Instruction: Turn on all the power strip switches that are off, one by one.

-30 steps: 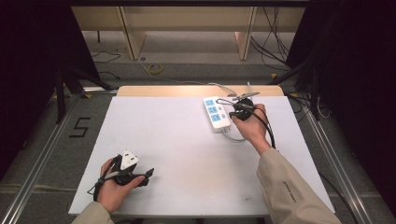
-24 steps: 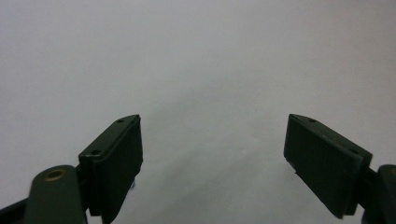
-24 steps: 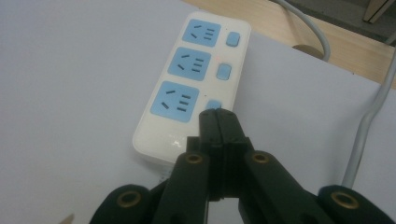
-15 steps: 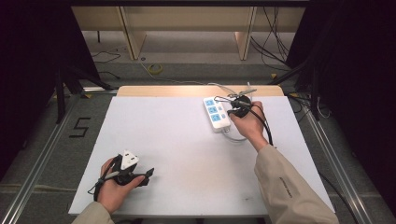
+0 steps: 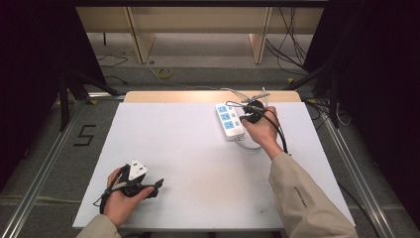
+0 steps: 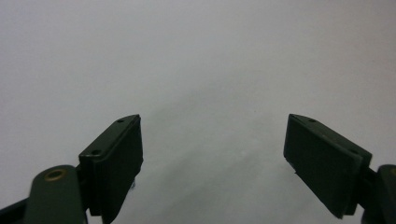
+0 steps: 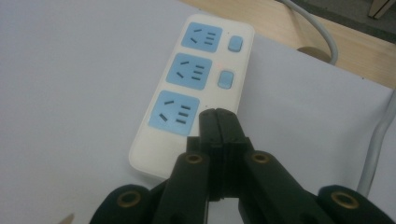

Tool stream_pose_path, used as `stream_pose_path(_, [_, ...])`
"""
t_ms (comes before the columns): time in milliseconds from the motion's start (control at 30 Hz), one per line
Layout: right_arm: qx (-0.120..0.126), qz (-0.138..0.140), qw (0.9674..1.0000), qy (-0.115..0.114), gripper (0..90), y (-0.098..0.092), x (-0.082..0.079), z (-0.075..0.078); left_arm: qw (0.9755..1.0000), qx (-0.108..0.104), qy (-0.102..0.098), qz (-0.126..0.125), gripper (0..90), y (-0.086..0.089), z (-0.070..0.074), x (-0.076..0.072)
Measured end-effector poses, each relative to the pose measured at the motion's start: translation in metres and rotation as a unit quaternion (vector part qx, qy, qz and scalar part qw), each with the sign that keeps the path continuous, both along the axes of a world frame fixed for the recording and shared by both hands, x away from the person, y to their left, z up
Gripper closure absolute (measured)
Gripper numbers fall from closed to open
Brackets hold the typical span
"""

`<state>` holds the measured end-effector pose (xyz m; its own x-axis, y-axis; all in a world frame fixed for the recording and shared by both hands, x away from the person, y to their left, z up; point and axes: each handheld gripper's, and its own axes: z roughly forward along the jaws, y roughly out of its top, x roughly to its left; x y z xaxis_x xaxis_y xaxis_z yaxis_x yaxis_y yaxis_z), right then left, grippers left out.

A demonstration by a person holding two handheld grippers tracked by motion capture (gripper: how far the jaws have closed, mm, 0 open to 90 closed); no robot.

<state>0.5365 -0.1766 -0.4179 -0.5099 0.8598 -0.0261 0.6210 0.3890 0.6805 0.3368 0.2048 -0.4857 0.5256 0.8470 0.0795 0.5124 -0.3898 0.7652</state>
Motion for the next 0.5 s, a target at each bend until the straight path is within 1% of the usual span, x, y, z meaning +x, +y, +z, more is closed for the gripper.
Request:
stream_pose_path(167, [0.0,0.002,1.0,0.006,90.0,0.003,0.005,-0.001,1.0,-0.001,0.0,-0.001,19.7,0.0,0.0,0.0])
stream_pose_path(267, [-0.001,-0.001,1.0,0.008,90.0,0.004,0.008,-0.004,1.0,0.0,0.001,-0.001,19.7,0.0,0.0,0.0])
stream_pose_path(500, [0.002,-0.008,0.9998,0.018,90.0,0.005,0.019,-0.009,1.0,-0.006,-0.001,0.001,19.9,0.001,0.001,0.0])
